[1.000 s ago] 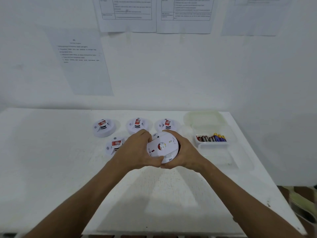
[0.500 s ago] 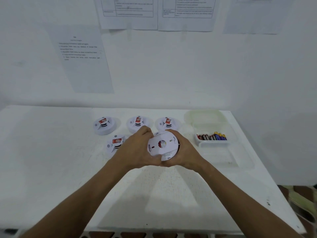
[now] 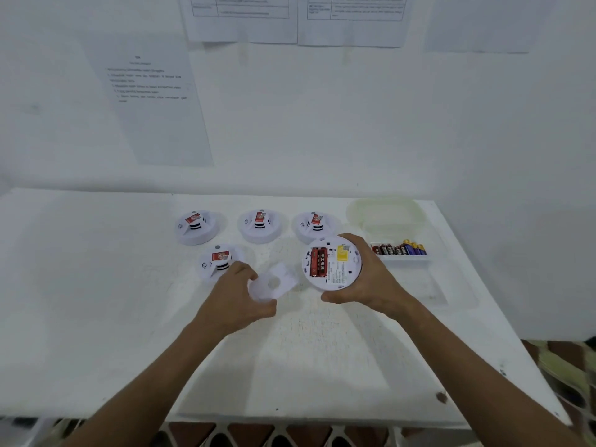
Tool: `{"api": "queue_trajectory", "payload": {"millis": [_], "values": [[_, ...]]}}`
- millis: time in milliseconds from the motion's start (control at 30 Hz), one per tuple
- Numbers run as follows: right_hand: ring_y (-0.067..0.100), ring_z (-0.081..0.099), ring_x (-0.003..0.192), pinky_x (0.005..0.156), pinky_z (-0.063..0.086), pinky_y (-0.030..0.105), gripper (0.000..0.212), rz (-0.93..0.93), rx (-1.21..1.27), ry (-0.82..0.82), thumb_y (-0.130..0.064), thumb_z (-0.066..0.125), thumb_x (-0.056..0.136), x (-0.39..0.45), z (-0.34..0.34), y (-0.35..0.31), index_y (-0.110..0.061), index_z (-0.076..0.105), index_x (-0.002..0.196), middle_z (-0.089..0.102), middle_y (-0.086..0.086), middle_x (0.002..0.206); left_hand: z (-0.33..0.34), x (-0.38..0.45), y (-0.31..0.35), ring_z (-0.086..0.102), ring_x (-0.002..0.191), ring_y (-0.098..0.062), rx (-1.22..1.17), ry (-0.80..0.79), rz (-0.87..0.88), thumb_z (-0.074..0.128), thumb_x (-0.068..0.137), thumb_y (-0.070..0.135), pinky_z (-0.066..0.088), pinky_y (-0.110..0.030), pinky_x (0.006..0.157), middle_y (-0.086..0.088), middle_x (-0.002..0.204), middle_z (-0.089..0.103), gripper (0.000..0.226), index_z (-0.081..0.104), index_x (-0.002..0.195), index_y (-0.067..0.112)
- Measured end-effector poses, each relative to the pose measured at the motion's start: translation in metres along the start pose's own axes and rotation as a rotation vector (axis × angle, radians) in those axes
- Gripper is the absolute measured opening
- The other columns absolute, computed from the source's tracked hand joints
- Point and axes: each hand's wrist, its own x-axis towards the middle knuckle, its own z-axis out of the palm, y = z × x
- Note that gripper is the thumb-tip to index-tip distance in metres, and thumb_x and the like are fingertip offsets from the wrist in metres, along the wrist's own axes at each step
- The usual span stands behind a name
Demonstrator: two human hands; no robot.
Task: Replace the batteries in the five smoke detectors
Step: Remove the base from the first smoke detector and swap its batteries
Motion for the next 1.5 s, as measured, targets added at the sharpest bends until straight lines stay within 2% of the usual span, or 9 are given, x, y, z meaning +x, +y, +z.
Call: {"api": "queue_trajectory", "payload": {"millis": [167,267,333,400,500,767,1100,1333,1500], "values": [[-0.005,0.057,0.107,0.081,0.051,0.012,0.095,0.007,-0.013,-0.024,0.003,0.093,0.053,-0.003,0.0,-0.002,-0.017,0.044,0.133,0.055,-0.006,0.124,0.017,-0.003,-0.008,0.049,0.078,-0.012,0.031,-0.145,0.04,0.066,0.05,0.056,0.043,-0.026,0.063,0.005,0.074,0.047,0.041,0.04,0.063,0.028],[-0.003,0.057,0.109,0.081,0.052,0.015,0.094,0.019,-0.023,-0.043,0.002,0.093,0.054,-0.007,0.002,-0.003,-0.018,0.045,0.132,0.055,-0.006,0.125,0.015,-0.002,-0.007,0.047,0.084,-0.011,0.063,-0.174,0.081,0.076,0.062,0.045,0.045,-0.028,0.069,0.001,0.072,0.052,0.037,0.046,0.063,0.023],[0.0,0.057,0.111,0.082,0.053,0.018,0.094,0.031,-0.031,-0.064,-0.001,0.094,0.054,-0.011,0.003,-0.004,-0.021,0.045,0.132,0.056,-0.01,0.124,0.008,-0.001,-0.001,0.052,0.093,-0.011,0.063,-0.149,0.097,0.075,0.072,0.044,0.047,-0.028,0.081,0.0,0.096,0.061,0.034,0.065,0.09,0.017],[0.0,0.057,0.112,0.082,0.054,0.019,0.093,0.042,-0.036,-0.084,-0.001,0.093,0.055,-0.013,0.004,-0.007,-0.025,0.045,0.131,0.057,-0.019,0.12,-0.007,0.002,0.013,0.059,0.092,-0.008,-0.004,-0.099,0.121,0.07,0.08,0.043,0.048,-0.025,0.085,0.004,0.119,0.057,0.054,0.058,0.126,0.018],[-0.006,0.056,0.11,0.081,0.052,0.015,0.091,0.033,-0.044,-0.115,0.005,0.09,0.057,-0.014,0.005,-0.013,-0.029,0.044,0.128,0.056,-0.03,0.113,-0.031,0.006,0.04,0.066,0.085,-0.001,-0.115,-0.164,0.211,0.069,0.081,0.039,0.055,-0.025,0.08,0.009,0.126,0.058,0.061,0.048,0.137,0.03],[0.004,0.057,0.113,0.084,0.054,0.022,0.094,-0.037,-0.03,-0.125,0.007,0.089,0.058,-0.011,0.016,-0.02,-0.022,0.041,0.134,0.054,-0.006,0.127,-0.048,0.013,0.069,0.069,0.078,-0.01,-0.035,-0.284,0.312,0.075,0.075,0.031,0.06,-0.035,0.069,0.007,0.111,0.067,0.048,0.056,0.118,0.022],[0.015,0.058,0.115,0.09,0.057,0.036,0.094,-0.062,-0.043,-0.118,0.0,0.091,0.058,-0.008,0.019,-0.017,-0.021,0.042,0.135,0.055,-0.005,0.125,-0.048,0.02,0.076,0.065,0.079,-0.011,0.098,-0.287,0.34,0.081,0.068,0.033,0.054,-0.019,0.065,0.006,0.098,0.068,0.043,0.062,0.103,0.018],[0.006,0.058,0.112,0.087,0.053,0.02,0.095,-0.061,-0.063,-0.123,-0.003,0.091,0.058,-0.003,0.009,-0.016,-0.023,0.039,0.136,0.056,-0.018,0.119,-0.044,0.03,0.094,0.057,0.066,-0.01,0.25,-0.293,0.4,0.079,0.071,0.032,0.045,-0.018,0.057,0.009,0.081,0.06,0.034,0.053,0.088,0.02],[0.002,0.057,0.109,0.084,0.052,0.017,0.094,-0.068,-0.07,-0.122,0.001,0.09,0.059,-0.004,-0.015,-0.013,-0.027,0.04,0.134,0.056,-0.021,0.115,-0.033,0.032,0.111,0.055,0.068,-0.012,0.388,-0.28,0.461,0.071,0.078,0.036,0.047,-0.027,0.056,0.003,0.089,0.062,0.038,0.05,0.102,0.015]]}}
